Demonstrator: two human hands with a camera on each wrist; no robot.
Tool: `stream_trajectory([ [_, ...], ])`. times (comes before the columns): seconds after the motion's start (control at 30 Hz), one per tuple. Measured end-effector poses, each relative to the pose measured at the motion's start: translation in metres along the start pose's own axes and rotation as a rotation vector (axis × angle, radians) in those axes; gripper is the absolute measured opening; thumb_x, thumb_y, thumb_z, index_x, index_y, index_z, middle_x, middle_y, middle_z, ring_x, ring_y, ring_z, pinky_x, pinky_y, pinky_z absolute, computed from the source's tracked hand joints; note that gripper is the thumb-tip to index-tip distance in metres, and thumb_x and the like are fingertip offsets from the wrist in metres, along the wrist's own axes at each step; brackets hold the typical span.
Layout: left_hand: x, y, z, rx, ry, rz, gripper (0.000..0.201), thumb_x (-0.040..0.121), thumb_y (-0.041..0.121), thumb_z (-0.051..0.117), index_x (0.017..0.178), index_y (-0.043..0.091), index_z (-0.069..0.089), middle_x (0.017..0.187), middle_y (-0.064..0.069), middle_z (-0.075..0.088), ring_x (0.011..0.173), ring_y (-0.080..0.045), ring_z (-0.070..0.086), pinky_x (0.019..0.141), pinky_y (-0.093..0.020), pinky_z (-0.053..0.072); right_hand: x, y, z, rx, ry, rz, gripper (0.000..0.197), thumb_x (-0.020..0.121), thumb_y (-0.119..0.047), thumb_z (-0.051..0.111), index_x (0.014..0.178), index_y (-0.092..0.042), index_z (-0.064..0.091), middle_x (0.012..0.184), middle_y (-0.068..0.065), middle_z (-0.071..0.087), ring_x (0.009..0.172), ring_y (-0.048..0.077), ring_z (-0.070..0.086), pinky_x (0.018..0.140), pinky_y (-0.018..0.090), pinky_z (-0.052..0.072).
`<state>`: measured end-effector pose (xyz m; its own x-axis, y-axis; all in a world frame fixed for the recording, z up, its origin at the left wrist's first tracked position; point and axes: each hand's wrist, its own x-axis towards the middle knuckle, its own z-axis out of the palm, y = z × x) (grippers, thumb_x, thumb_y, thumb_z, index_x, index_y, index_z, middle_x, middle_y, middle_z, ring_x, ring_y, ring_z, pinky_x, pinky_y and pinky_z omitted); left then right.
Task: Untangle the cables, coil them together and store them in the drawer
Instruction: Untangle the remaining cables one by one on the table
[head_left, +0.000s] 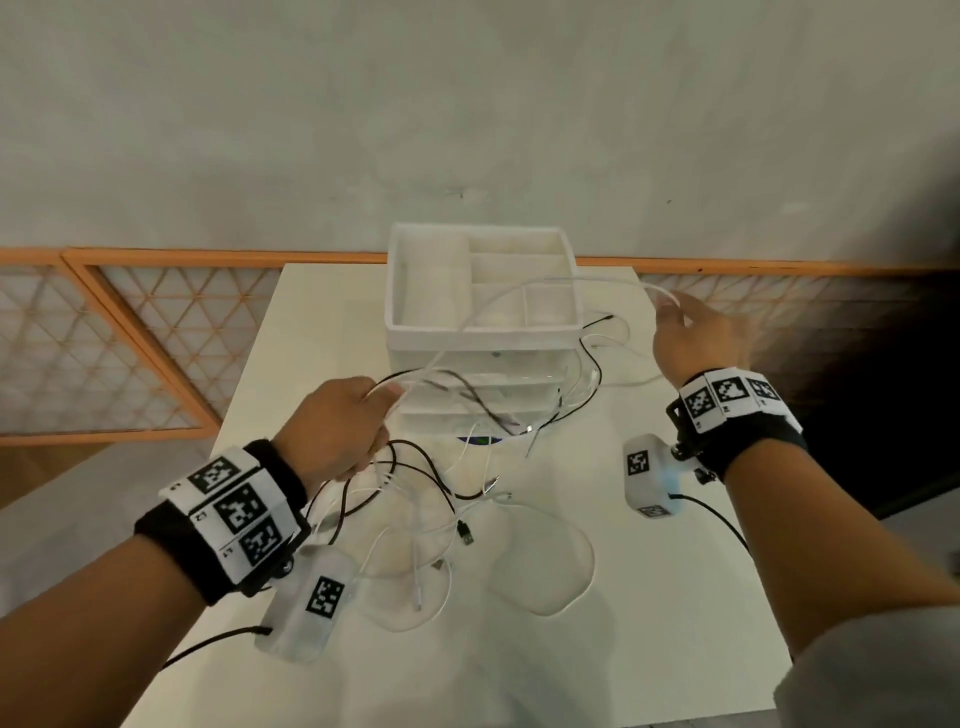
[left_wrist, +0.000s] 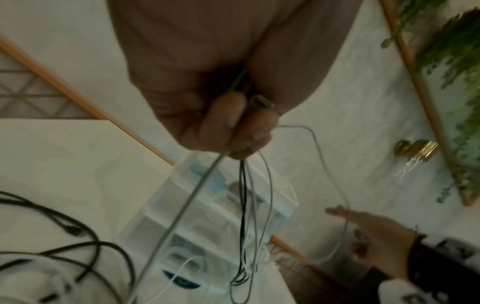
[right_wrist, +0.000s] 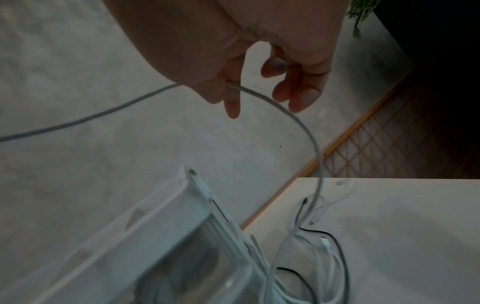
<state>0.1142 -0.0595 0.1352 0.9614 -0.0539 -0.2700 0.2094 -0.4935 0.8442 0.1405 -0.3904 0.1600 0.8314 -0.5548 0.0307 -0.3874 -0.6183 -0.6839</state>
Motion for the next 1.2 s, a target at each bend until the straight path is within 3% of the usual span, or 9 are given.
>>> stream_trajectory([
  [0.2,0.008,-0.042,0.005,0.194,0.047,-0.187,0.037,0.1,0.029,0.042,0.073,0.006,0.051,0.059,-0.008,0.059,0.042,-0.021,0.043,0.041,-0.023,0.033,0.026,-0.017,0.007,0.28,0.211,-0.242,0.029,0.099,-0.031,0.037,0.108,-0.034,0.064,0.102,-0.002,0.069,0.094,0.022,0.066,0.089,0.039,0.053],
  [0.43,0.014,-0.047,0.001,0.353,-0.135,-0.214,0.043,0.102,0.033,0.038,0.09,-0.002,0.06,0.06,-0.007,0.063,0.053,-0.025,0.05,0.041,-0.023,0.037,0.06,-0.025,0.01,0.418,0.274,-0.299,0.016,0.099,-0.035,0.039,0.104,-0.028,0.053,0.116,0.004,0.06,0.106,0.023,0.06,0.095,0.039,0.048],
  [0.6,0.013,-0.041,0.002,0.212,-0.098,-0.192,0.037,0.102,0.029,0.042,0.08,0.003,0.052,0.057,-0.007,0.06,0.044,-0.022,0.043,0.04,-0.025,0.034,0.083,-0.014,0.022,0.386,0.121,-0.254,0.029,0.091,-0.038,0.05,0.12,-0.035,0.051,0.141,-0.002,0.053,0.125,0.022,0.056,0.108,0.047,0.044],
  [0.77,0.016,-0.004,0.007,0.017,-0.045,-0.087,0.035,0.103,0.032,0.044,0.08,0.006,0.049,0.055,-0.008,0.06,0.039,-0.019,0.041,0.041,-0.025,0.032,0.054,0.03,0.043,-0.052,-0.319,-0.114,0.072,0.088,-0.002,0.054,0.148,-0.037,0.036,0.166,-0.004,0.003,0.151,0.025,0.017,0.111,0.031,0.033],
  [0.83,0.018,0.009,0.008,0.002,-0.043,-0.046,0.037,0.102,0.034,0.046,0.078,0.007,0.049,0.053,-0.005,0.061,0.039,-0.019,0.043,0.04,-0.025,0.034,0.028,0.032,0.048,-0.023,-0.251,-0.21,0.065,0.084,0.0,0.056,0.141,-0.029,0.049,0.16,0.004,0.023,0.141,0.024,0.039,0.111,0.033,0.04],
  [0.9,0.018,0.019,0.013,0.042,-0.062,-0.004,0.039,0.102,0.034,0.046,0.072,0.009,0.046,0.052,-0.004,0.063,0.039,-0.02,0.044,0.04,-0.025,0.034,-0.001,0.021,0.049,0.141,-0.168,-0.431,0.057,0.08,0.001,0.064,0.131,-0.025,0.059,0.14,0.003,0.047,0.094,0.012,0.065,0.09,0.024,0.053],
  [0.97,0.017,0.03,0.022,0.055,-0.116,0.026,0.039,0.102,0.034,0.047,0.072,0.009,0.045,0.053,-0.005,0.063,0.039,-0.021,0.045,0.039,-0.025,0.035,-0.035,0.002,0.047,0.247,-0.2,-0.69,0.058,0.079,-0.004,0.073,0.131,-0.026,0.058,0.124,-0.001,0.053,0.06,0.013,0.056,0.065,0.014,0.052],
  [1.07,0.013,0.042,0.037,0.021,-0.197,0.074,0.036,0.102,0.033,0.046,0.077,0.007,0.049,0.057,-0.007,0.063,0.039,-0.019,0.044,0.037,-0.023,0.034,-0.069,-0.015,0.057,0.068,-0.261,-0.881,0.048,0.083,-0.027,0.073,0.128,-0.036,0.058,0.113,-0.007,0.053,0.058,-0.003,0.046,0.065,0.022,0.05],
  [1.2,0.008,0.04,0.042,-0.059,-0.252,0.151,0.036,0.104,0.034,0.045,0.086,0.004,0.052,0.064,-0.006,0.067,0.047,-0.022,0.039,0.041,-0.023,0.032,-0.065,-0.006,0.06,0.211,-0.165,-0.769,0.01,0.088,-0.029,0.069,0.093,-0.028,0.078,0.082,-0.01,0.066,0.07,-0.001,0.056,0.068,0.025,0.049],
])
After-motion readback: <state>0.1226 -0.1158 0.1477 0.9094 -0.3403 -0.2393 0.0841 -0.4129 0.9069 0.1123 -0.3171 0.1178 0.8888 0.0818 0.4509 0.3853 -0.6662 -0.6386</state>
